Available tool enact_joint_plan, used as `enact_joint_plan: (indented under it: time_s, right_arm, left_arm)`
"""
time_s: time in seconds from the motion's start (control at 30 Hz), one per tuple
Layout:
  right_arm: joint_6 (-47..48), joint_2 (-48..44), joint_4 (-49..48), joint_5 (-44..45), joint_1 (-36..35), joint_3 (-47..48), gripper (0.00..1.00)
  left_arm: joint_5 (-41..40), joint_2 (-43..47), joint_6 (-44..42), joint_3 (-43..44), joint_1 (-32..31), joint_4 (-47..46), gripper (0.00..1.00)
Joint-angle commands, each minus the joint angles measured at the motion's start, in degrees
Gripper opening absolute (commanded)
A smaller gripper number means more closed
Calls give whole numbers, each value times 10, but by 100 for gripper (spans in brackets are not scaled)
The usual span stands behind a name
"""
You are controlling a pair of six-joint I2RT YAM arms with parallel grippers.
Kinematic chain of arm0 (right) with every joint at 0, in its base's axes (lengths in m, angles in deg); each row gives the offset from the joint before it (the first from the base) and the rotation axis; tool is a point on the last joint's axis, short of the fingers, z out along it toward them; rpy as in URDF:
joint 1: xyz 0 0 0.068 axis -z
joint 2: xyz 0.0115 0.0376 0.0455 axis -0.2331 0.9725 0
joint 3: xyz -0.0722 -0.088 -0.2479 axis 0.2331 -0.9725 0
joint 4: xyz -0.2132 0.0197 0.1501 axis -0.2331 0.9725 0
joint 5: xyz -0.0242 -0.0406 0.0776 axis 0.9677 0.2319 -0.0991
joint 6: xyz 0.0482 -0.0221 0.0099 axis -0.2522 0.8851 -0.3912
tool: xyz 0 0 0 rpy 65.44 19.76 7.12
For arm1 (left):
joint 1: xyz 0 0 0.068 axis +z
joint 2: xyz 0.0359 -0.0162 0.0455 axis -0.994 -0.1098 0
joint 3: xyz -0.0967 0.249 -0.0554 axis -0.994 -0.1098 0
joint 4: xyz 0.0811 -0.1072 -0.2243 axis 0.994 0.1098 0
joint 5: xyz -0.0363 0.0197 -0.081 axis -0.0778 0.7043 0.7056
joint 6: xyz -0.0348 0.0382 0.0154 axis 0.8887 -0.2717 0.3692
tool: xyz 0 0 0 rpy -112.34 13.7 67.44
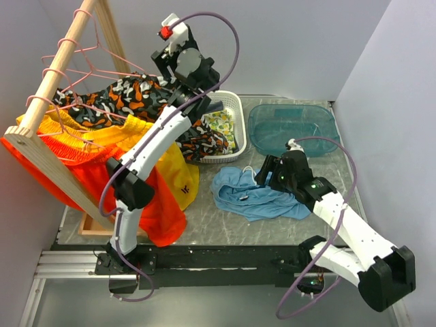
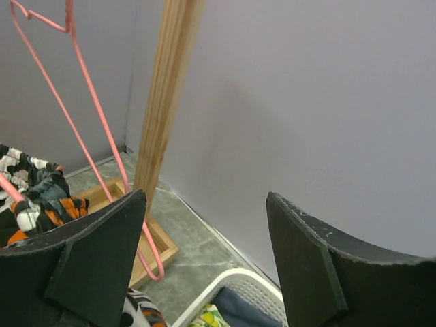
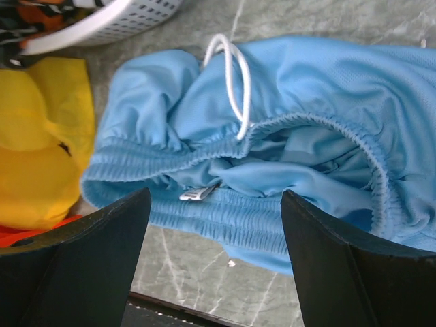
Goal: Place the shorts on the hanger
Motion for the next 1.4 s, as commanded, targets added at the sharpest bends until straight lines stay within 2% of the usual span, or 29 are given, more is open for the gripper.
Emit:
enact_joint_plan:
  time_s: [0.0,0.17,0.23,0.4,0.57,1.0,1.13,1.37]
  right_arm:
    - [11,25,-22,10,-4,26,84]
    - [21,39,-27,11,-5,24,85]
    - [24,49,-29,9,-5,25,86]
    - [34,82,-34,-6,-5,41,86]
    - [44,102,-35,-21,-8,56,86]
    - [48,138,-40,-39,-23,64,86]
    - [52,152,-36,-43,-26,71,86]
    - [54,168,-36,-46,-38,78,86]
  left_arm:
    - [-13,-10,-54,100,12,-26,78]
    - [9,-20,-25,132,35,8,79]
    - [37,-17,34,141,44,83,80]
    - [52,-15,79,142,60,152,80]
    - [109,13,203,138,88,254,79]
    - [98,28,246,129,120,313,78]
    - [81,30,228,128,123,303,78]
    - [122,43,317,120,152,392,76]
